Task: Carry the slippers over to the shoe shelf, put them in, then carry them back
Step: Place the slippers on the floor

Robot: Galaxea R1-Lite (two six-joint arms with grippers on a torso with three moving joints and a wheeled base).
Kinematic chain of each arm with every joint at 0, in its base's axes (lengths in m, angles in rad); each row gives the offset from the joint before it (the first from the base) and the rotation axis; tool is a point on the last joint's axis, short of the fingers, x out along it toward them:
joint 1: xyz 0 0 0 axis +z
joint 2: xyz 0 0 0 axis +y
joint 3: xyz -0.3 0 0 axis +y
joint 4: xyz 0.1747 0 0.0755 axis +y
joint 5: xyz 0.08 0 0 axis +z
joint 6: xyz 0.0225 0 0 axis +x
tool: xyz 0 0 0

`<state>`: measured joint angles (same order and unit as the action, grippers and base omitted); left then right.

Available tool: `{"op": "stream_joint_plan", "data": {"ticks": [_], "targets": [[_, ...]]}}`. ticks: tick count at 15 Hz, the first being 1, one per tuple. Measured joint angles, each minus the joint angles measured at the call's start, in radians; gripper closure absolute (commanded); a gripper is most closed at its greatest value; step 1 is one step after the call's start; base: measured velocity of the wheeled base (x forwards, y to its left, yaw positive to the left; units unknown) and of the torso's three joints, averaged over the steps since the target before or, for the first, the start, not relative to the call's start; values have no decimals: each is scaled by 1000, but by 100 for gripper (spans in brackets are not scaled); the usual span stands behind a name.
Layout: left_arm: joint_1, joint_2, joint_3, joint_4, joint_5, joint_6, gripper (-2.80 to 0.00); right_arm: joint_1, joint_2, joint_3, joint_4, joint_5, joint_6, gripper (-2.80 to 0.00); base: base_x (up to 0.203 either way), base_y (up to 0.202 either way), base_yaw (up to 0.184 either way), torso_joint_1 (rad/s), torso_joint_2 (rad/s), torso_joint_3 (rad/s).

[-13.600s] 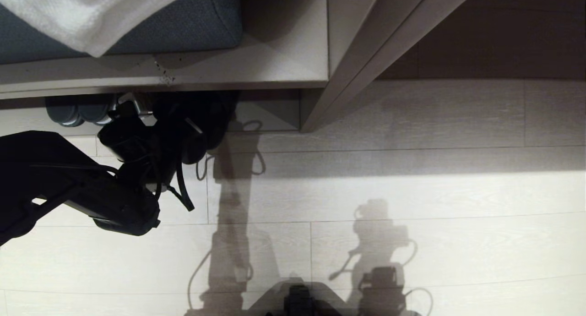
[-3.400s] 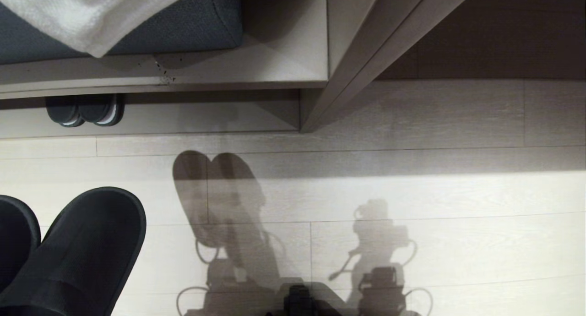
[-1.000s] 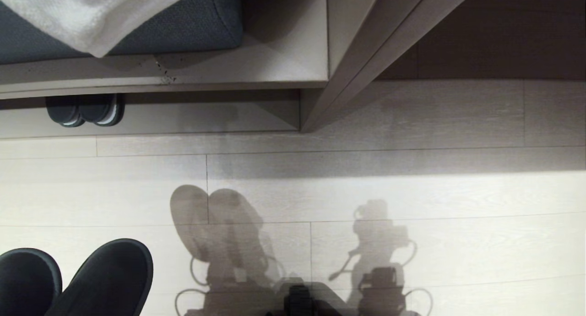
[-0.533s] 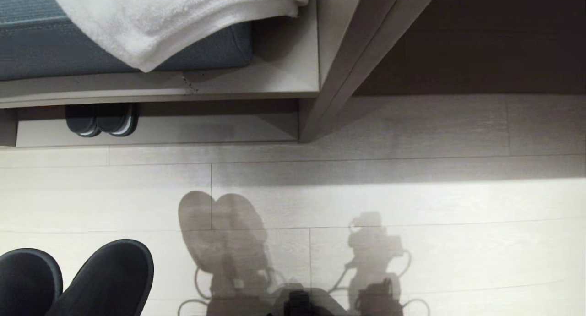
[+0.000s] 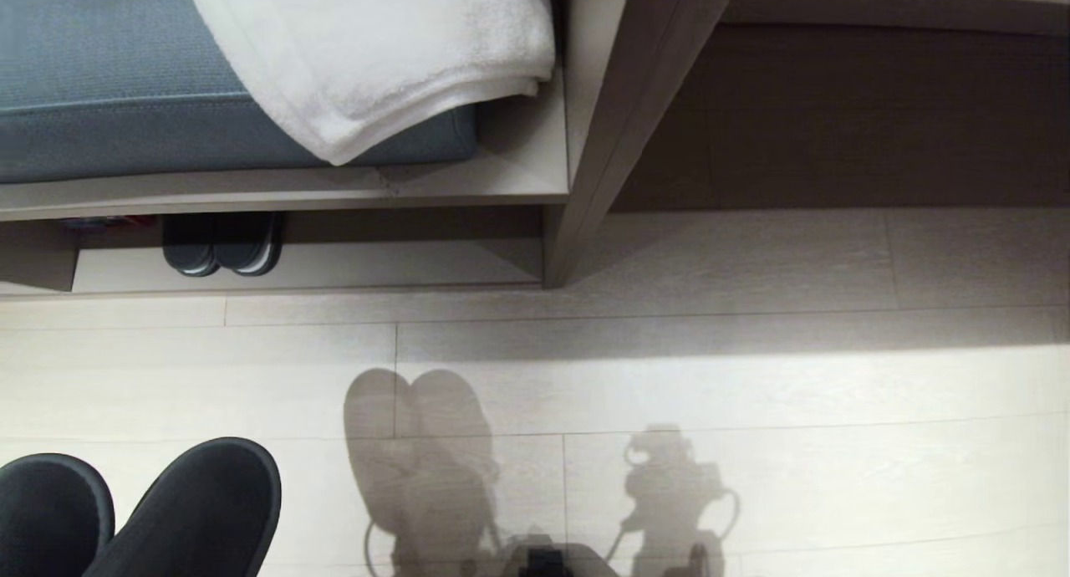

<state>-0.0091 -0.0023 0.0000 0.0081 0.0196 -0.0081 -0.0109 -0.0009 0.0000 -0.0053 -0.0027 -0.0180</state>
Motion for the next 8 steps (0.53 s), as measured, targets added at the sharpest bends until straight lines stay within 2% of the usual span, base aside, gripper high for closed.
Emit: {"op": "stream_joint_plan", "data": {"ticks": [8], "targets": [[0, 0, 0, 0, 3, -4, 0, 0, 0, 0, 0, 0, 0, 0, 0, 0, 0, 1, 2, 205]]}}
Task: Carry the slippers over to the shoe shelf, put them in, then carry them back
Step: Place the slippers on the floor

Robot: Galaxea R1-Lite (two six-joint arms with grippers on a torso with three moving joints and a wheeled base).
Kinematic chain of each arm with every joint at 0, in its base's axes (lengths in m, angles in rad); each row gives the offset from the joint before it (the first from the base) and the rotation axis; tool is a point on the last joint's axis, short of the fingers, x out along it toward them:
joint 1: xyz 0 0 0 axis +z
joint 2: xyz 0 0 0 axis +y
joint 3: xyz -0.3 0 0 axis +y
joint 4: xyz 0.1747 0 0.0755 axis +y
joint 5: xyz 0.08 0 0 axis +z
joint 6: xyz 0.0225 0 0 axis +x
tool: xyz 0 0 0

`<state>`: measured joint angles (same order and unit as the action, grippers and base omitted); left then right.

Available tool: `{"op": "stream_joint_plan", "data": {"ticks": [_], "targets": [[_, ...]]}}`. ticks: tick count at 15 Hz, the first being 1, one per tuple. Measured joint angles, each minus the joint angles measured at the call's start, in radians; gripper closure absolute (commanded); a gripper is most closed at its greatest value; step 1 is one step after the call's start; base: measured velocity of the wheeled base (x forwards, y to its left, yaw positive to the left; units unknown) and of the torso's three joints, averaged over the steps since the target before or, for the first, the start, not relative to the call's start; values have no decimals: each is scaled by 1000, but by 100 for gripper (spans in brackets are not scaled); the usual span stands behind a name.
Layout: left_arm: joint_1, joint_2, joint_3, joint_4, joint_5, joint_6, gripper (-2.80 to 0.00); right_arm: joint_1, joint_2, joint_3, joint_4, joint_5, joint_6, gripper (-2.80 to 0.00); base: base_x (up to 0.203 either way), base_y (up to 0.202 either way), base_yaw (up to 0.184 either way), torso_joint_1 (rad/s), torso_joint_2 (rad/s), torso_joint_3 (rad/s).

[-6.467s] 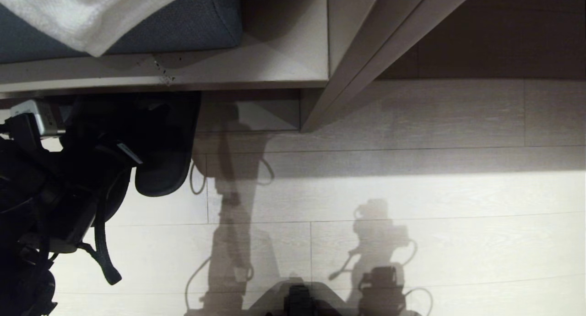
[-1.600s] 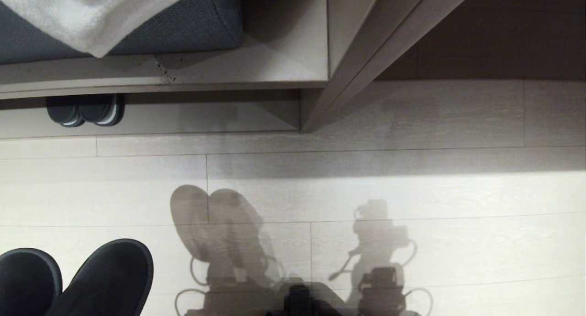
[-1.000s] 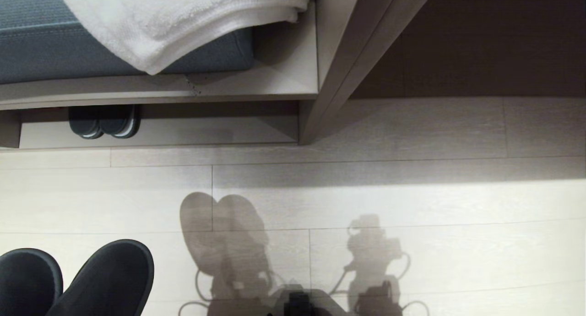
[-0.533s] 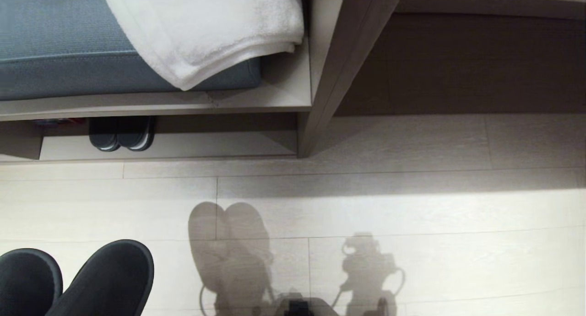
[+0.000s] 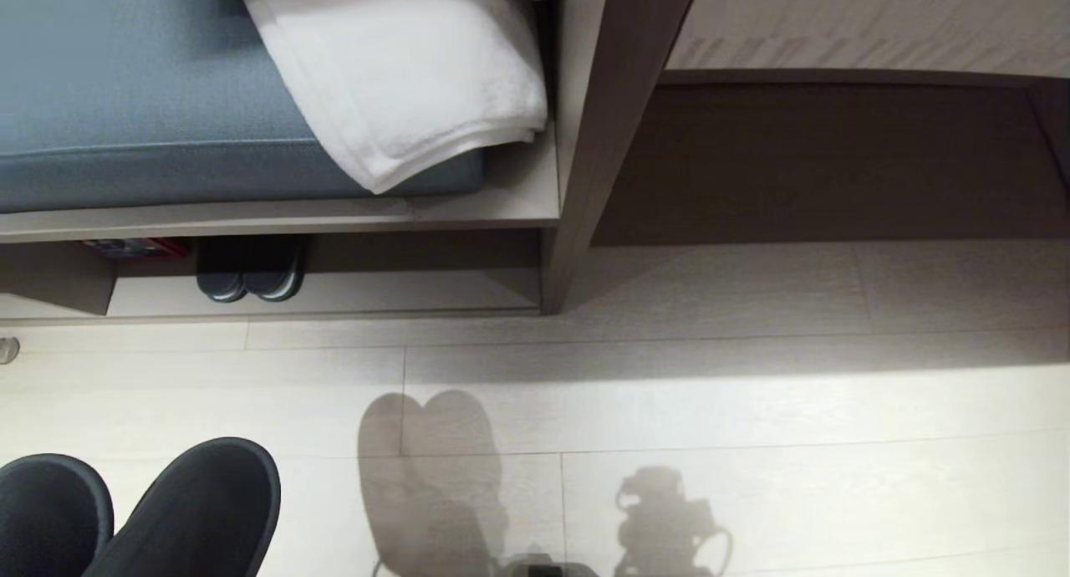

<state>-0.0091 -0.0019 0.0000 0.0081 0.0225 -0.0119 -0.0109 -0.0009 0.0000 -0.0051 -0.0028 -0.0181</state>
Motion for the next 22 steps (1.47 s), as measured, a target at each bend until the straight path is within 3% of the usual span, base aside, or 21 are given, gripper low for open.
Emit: {"op": "stream_joint_plan", "data": {"ticks": [22], "targets": [[0, 0, 0, -2, 1, -11, 0, 0, 0, 0, 0, 0, 0, 0, 0, 0, 0, 3, 2, 203]]}}
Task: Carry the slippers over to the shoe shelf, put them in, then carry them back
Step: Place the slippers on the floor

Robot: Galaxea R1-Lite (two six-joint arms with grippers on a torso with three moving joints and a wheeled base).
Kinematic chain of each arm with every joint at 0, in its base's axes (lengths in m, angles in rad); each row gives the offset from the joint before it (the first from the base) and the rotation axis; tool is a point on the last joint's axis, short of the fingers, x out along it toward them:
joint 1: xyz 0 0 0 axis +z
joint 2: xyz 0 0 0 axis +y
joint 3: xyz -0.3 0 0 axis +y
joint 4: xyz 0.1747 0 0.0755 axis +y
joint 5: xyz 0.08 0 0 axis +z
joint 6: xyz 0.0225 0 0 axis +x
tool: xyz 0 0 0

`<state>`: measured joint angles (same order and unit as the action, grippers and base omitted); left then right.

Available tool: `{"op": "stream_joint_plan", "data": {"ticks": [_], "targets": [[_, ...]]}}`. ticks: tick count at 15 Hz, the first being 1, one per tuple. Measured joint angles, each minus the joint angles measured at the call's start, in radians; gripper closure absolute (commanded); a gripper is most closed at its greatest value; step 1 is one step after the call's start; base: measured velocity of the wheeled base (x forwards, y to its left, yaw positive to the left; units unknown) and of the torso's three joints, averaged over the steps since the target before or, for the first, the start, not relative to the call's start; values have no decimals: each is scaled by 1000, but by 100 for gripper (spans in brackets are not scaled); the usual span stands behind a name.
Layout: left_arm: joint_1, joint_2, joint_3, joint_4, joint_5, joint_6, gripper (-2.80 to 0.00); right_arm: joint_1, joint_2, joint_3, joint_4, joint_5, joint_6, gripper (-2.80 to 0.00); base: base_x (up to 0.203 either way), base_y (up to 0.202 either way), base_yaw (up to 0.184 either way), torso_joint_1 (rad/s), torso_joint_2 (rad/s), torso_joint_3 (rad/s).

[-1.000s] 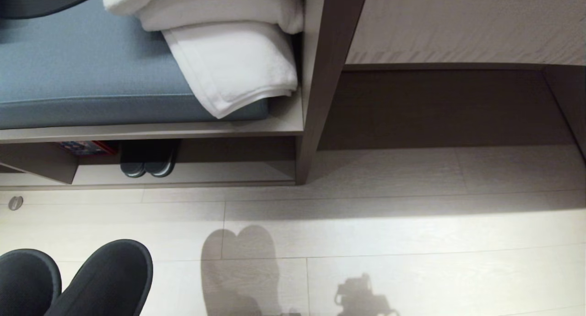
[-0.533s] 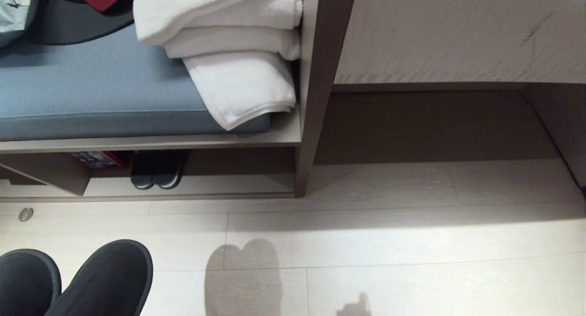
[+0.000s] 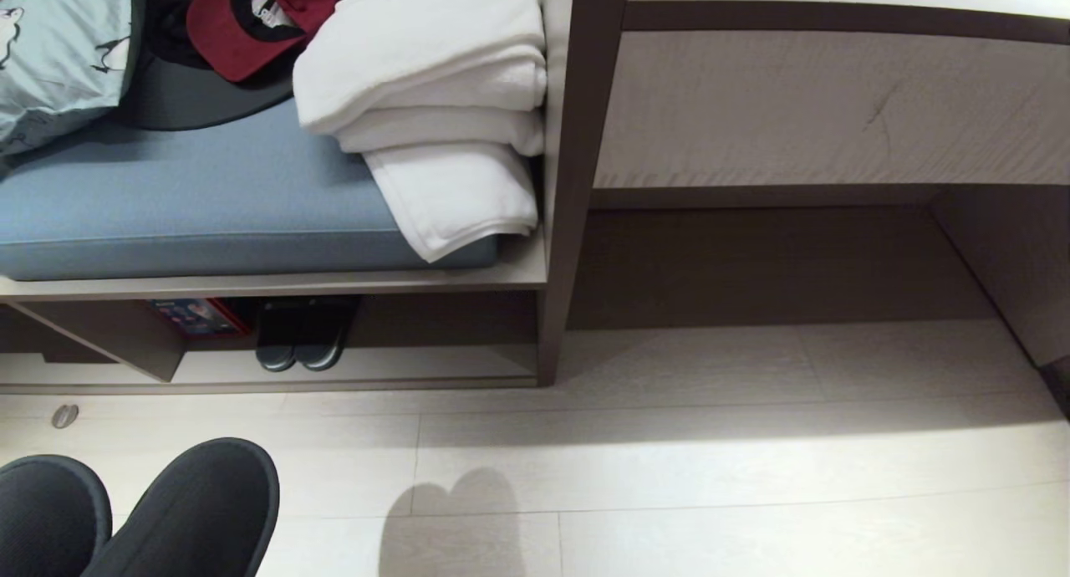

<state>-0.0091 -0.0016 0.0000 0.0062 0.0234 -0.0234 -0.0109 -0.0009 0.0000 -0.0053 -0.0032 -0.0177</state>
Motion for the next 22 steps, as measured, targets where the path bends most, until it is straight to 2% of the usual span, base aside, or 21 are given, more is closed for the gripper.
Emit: {"op": "stream_joint_plan", "data": {"ticks": [22], "targets": [[0, 0, 0, 0, -1, -3, 0, 0, 0, 0, 0, 0, 0, 0, 0, 0, 0, 2, 1, 203]]}}
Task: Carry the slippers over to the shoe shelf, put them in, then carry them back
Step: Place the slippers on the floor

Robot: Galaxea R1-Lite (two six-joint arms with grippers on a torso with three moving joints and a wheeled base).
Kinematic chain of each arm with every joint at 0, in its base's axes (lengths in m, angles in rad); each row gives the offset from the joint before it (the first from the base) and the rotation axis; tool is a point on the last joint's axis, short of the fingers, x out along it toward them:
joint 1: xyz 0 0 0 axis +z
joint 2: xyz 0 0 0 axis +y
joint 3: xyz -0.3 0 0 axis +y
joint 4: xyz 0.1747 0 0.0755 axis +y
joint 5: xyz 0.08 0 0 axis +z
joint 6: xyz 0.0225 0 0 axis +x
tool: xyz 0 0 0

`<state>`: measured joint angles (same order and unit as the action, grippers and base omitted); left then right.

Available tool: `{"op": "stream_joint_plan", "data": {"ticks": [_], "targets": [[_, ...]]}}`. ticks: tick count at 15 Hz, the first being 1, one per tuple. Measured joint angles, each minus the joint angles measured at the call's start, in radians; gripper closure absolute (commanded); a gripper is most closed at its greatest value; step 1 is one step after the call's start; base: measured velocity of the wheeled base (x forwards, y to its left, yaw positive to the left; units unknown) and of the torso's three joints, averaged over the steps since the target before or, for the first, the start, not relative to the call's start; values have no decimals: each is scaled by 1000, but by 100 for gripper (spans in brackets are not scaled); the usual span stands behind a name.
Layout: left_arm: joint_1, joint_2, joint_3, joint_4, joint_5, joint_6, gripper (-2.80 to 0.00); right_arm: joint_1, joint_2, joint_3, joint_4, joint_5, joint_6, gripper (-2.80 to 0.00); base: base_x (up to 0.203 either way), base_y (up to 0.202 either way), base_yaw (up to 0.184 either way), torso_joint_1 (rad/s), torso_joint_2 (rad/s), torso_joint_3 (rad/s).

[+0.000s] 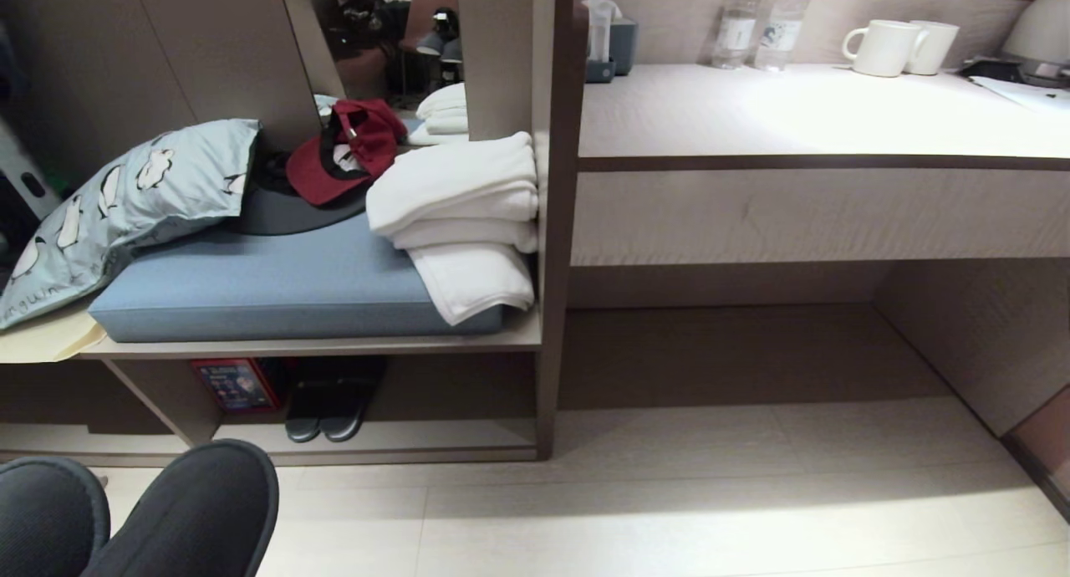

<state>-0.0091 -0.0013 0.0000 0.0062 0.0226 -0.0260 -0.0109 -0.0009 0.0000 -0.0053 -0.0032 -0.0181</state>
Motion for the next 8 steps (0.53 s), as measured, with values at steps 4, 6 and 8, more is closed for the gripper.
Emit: {"op": "stream_joint_plan", "data": {"ticks": [4, 6, 8], "targets": [[0, 0, 0, 0, 0, -1, 0, 0, 0, 0, 0, 0, 0, 0, 0, 0, 0, 4, 2, 198], [0, 0, 0, 0, 0, 0, 0, 0, 0, 0, 0, 0, 0, 0, 0, 0, 0, 1, 1, 205], [0, 0, 0, 0, 0, 0, 0, 0, 0, 0, 0, 0, 0, 0, 0, 0, 0, 4, 5, 166]]}}
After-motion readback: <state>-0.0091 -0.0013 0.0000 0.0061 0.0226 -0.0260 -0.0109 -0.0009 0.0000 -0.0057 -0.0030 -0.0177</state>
